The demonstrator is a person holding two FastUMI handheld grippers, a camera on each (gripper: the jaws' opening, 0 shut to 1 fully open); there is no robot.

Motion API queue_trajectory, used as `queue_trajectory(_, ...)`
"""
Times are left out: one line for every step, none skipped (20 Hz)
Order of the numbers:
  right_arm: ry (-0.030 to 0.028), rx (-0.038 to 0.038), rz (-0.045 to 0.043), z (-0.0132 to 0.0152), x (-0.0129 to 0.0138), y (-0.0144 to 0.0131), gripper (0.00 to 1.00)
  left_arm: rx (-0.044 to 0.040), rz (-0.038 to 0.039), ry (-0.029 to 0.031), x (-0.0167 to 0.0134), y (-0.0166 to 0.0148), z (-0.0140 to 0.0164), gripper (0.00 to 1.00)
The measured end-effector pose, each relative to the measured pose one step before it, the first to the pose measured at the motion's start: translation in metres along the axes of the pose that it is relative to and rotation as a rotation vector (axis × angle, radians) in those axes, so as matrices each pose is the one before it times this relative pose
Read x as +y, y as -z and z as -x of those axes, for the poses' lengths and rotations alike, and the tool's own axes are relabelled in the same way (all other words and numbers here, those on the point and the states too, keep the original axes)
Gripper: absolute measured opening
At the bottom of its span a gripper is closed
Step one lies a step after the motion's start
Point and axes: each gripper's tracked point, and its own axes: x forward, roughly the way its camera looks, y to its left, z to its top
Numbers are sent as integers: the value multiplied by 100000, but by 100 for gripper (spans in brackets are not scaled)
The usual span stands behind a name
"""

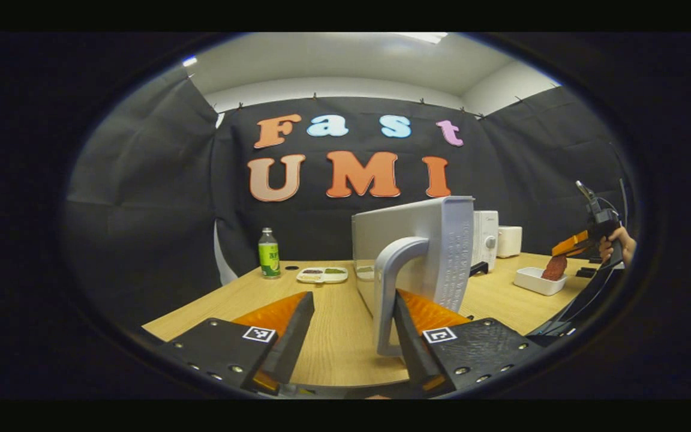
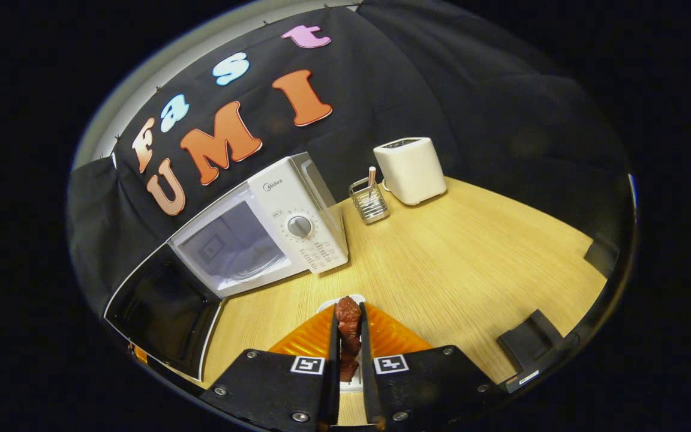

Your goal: Open the microwave oven with the left hand, put the food in, and close the microwave oven.

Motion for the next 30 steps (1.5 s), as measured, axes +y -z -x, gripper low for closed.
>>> queue_trajectory(-782, -1696, 1389, 493, 706, -538, 16, 711, -1218, -1603, 537, 192, 384, 76)
queue_trajectory(-1185, -1762, 2007, 342, 850, -743, 16, 901, -1210, -1268, 520, 143, 487, 77)
queue_trajectory(-1128, -1775, 2222, 144, 884, -618, 16, 1927, -1283, -1331, 545, 325, 453, 78)
queue_trajectory(-1044, -1909, 1996, -27, 896, -691, 16, 862, -1638, -2145, 770, 106, 565, 80)
queue_trajectory(-1145, -1727, 2066, -164, 1000, -791, 16, 172, -1145, -2066, 898, -206, 342, 84)
queue_trajectory(-1296, -1393, 2385, -360, 1121, -630, 16, 360, -777, -2096, 903, 37, 140, 88)
queue_trajectory(-1155, -1709, 2016, -506, 1056, -515, 16, 215, -517, -2202, 762, -189, 109, 86)
queue_trajectory(-1244, -1034, 1343, -641, 1082, -512, 16, 153, -234, -1744, 898, 71, 128, 86)
queue_trajectory(-1706, -725, 575, -557, 1133, -365, 16, 23, -257, -1687, 810, -120, 134, 86)
queue_trajectory(-2143, -396, 353, -695, 1317, -406, 16, -366, -710, -1968, 915, 7, 215, 86)
queue_trajectory(-2144, -848, 271, -713, 1335, -376, 16, -285, -34, -2465, 1222, -237, 187, 87)
queue_trajectory(-1819, -785, 466, -754, 1275, -478, 16, 308, 856, -1677, 835, 93, 54, 86)
queue_trajectory(-1675, -924, 732, -864, 1174, -241, 16, 434, 1258, -1793, 761, 238, 43, 87)
queue_trajectory(-1224, -1359, 653, -904, 1167, -446, 16, 302, 957, -1571, 547, 115, -140, 86)
queue_trajectory(-1074, -1525, 377, -892, 1085, -326, 16, 159, 477, -1548, 436, 147, -104, 86)
queue_trajectory(-959, -1613, -7, -1024, 1083, -365, 16, 440, 356, -853, 203, 246, -115, 86)
queue_trajectory(-804, -1424, 45, -1142, 1012, -104, 16, 329, 657, -656, 243, 229, -156, 86)
queue_trajectory(-310, -620, 130, -1246, 822, 108, 16, 163, 743, -802, 338, 222, -147, 86)
queue_trajectory(27, -471, 30, -1208, 750, 222, 16, -69, 722, -1065, 489, 234, -27, 87)
queue_trajectory(-216, 4, -188, -1114, 741, 219, 16, 217, 309, -1235, 485, 85, -206, 86)
queue_trajectory(-617, -678, -600, -1024, 687, 248, 16, 457, -39, -1123, 449, 196, -107, 86)
queue_trajectory(-273, -516, -1219, -1070, 584, 198, 16, 689, -168, -1073, 382, 249, -117, 86)
queue_trajectory(-341, -150, -1508, -1029, 325, 343, 16, 462, 43, -485, 369, 301, 4, 87)
queue_trajectory(326, 95, -2035, -1029, 256, 435, 16, 415, 316, -433, 295, 65, -36, 87)
queue_trajectory(469, -17, -1718, -966, 90, 375, 16, 456, 108, -638, 400, 207, -101, 87)
queue_trajectory(537, -258, -1814, -903, 38, 242, 16, 339, -338, -991, 430, 4, -47, 87)
queue_trajectory(944, -318, -1992, -1035, -63, 235, 16, -43, -330, -1132, 507, -18, -82, 87)
queue_trajectory(583, -594, -1944, -999, -144, 233, 16, -233, -309, -925, 309, -100, -34, 88)
queue_trajectory(992, 137, -2839, -1019, -144, 325, 16, -316, -296, -1040, 402, -88, -59, 87)
queue_trajectory(1460, 1465, -3264, -1055, -274, 590, 16, 431, -76, -591, 144, 282, -98, 86)
